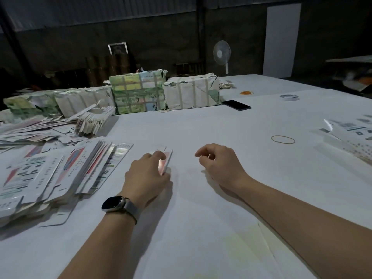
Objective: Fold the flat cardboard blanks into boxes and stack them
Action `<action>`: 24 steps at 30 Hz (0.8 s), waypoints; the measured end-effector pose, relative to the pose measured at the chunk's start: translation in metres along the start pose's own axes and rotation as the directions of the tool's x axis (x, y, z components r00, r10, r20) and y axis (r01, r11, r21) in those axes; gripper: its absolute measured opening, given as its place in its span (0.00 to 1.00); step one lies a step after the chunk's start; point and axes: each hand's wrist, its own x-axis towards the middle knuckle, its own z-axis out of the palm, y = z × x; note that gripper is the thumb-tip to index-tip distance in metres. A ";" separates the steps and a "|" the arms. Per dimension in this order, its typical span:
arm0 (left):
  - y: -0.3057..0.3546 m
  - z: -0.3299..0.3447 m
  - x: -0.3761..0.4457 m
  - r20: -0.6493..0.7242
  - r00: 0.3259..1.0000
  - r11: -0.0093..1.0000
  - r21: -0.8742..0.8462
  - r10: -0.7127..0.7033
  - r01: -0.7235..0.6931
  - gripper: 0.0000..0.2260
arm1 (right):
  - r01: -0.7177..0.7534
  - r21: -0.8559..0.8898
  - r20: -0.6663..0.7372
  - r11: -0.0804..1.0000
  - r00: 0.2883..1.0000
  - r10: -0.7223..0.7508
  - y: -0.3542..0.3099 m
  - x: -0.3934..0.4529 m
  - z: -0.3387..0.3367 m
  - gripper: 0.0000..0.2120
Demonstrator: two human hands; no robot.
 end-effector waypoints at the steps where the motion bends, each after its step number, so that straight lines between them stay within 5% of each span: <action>1: 0.000 0.002 0.001 -0.006 1.000 1.000 0.011 0.007 -0.007 0.19 | -0.004 0.006 -0.002 1.000 1.000 0.004 0.000 0.000 0.000 0.10; 7: 0.006 0.003 0.001 -0.034 0.997 0.987 -0.148 -0.070 0.064 0.23 | -0.005 0.008 -0.010 1.000 1.000 0.006 -0.001 0.000 0.000 0.10; 11: 0.019 0.003 -0.003 -0.131 0.991 0.945 -0.325 -0.006 -0.037 0.23 | 0.002 0.044 -0.034 0.999 0.999 -0.001 0.000 0.000 0.001 0.09; 14: 0.035 0.000 -0.009 -0.190 0.982 0.739 -0.662 -0.004 -0.125 0.21 | -0.031 0.225 -0.032 0.974 0.999 0.039 -0.003 -0.001 0.002 0.05; 19: 0.051 0.007 -0.019 -0.052 0.998 0.371 -0.926 0.039 -0.063 0.27 | -0.093 0.426 0.096 0.900 0.994 0.057 -0.015 -0.007 0.008 0.19; 24: 0.052 0.011 -0.017 0.062 0.994 0.363 -0.931 0.087 0.027 0.43 | -0.107 0.488 0.126 0.866 0.991 0.051 -0.022 -0.012 0.002 0.17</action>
